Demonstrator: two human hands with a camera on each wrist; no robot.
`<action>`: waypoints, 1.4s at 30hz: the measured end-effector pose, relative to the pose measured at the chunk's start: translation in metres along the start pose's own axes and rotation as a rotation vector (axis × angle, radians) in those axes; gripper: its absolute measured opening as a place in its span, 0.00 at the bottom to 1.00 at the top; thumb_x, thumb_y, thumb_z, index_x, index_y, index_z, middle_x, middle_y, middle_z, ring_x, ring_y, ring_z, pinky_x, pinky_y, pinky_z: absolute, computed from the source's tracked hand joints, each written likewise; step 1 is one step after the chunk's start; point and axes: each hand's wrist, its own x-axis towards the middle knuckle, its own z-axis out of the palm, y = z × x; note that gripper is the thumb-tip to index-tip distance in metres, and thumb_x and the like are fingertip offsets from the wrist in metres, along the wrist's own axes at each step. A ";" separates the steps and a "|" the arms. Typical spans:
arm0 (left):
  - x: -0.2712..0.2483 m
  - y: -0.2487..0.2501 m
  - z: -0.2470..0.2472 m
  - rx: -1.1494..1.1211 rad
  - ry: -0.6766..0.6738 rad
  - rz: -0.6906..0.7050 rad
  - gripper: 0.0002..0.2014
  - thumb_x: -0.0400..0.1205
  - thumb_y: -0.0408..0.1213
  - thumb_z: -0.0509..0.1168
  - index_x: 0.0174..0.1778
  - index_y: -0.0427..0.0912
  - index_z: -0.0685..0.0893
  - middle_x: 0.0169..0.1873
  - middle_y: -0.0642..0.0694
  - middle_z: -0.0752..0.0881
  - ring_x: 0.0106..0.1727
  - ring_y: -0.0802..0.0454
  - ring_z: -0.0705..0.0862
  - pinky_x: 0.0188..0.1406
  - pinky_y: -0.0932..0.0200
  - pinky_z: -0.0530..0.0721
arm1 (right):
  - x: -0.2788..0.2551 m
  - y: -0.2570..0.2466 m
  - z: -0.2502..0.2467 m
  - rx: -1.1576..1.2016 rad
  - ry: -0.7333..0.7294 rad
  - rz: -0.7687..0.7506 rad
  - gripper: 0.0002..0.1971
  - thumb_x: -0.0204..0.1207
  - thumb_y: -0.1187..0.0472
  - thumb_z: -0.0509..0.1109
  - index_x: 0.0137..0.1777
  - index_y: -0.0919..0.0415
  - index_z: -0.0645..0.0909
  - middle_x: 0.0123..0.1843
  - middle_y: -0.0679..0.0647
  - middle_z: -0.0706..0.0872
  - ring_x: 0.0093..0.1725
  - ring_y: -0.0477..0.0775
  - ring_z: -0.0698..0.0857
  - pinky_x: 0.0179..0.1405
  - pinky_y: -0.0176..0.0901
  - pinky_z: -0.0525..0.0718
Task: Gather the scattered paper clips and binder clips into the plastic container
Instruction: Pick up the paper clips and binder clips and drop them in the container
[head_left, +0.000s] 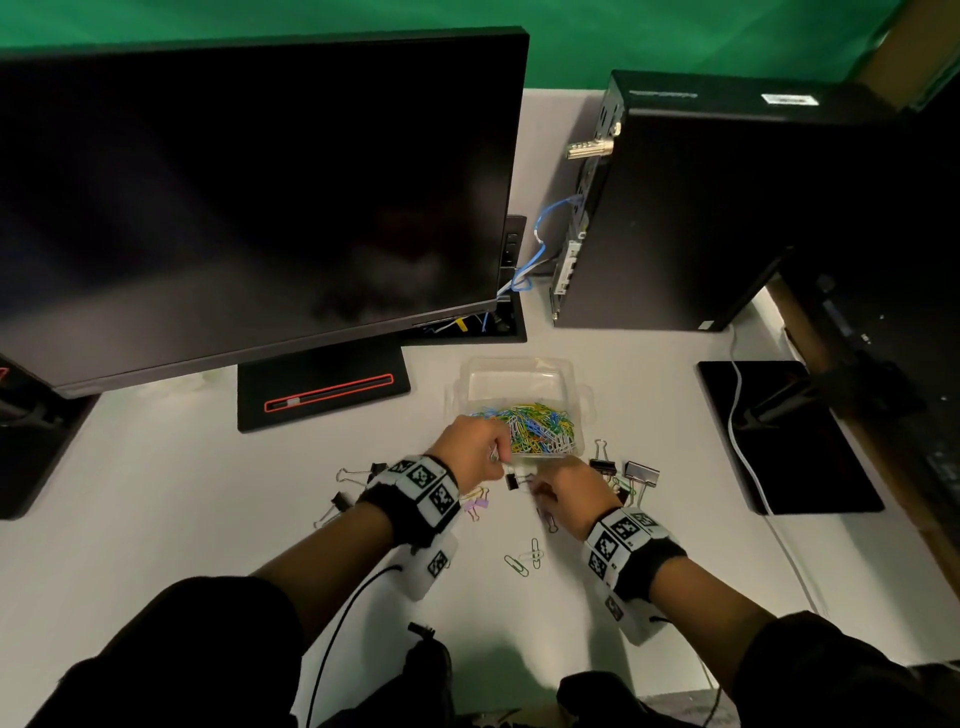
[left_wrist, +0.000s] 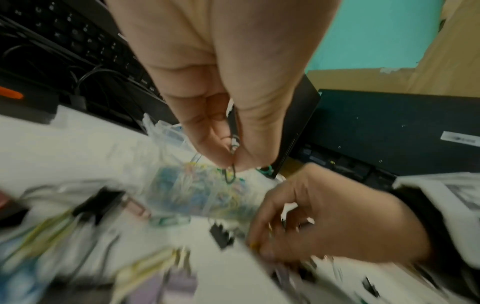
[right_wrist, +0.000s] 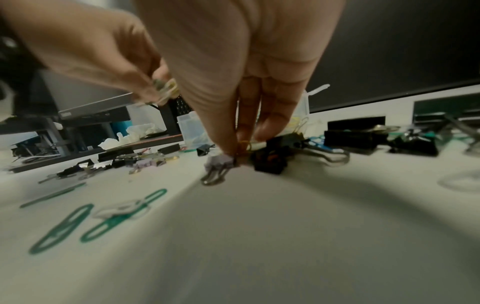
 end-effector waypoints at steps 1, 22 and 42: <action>0.006 0.003 -0.004 -0.015 0.030 0.010 0.06 0.73 0.26 0.69 0.44 0.37 0.85 0.43 0.45 0.85 0.41 0.53 0.79 0.43 0.64 0.77 | -0.001 0.000 -0.002 -0.015 -0.021 0.008 0.07 0.71 0.68 0.65 0.42 0.61 0.85 0.45 0.57 0.88 0.47 0.58 0.84 0.45 0.44 0.80; 0.000 -0.024 0.019 0.216 -0.080 0.159 0.13 0.83 0.34 0.57 0.60 0.43 0.83 0.58 0.45 0.81 0.59 0.47 0.81 0.63 0.53 0.79 | -0.002 -0.002 -0.050 0.153 0.129 0.048 0.02 0.67 0.68 0.70 0.39 0.61 0.82 0.41 0.56 0.88 0.38 0.52 0.82 0.40 0.37 0.79; -0.011 -0.029 0.053 0.173 -0.039 0.043 0.14 0.76 0.31 0.63 0.58 0.39 0.81 0.58 0.41 0.78 0.57 0.42 0.81 0.56 0.58 0.77 | 0.000 -0.015 -0.018 0.077 0.032 0.001 0.10 0.70 0.68 0.64 0.47 0.59 0.85 0.50 0.56 0.88 0.50 0.57 0.85 0.50 0.41 0.80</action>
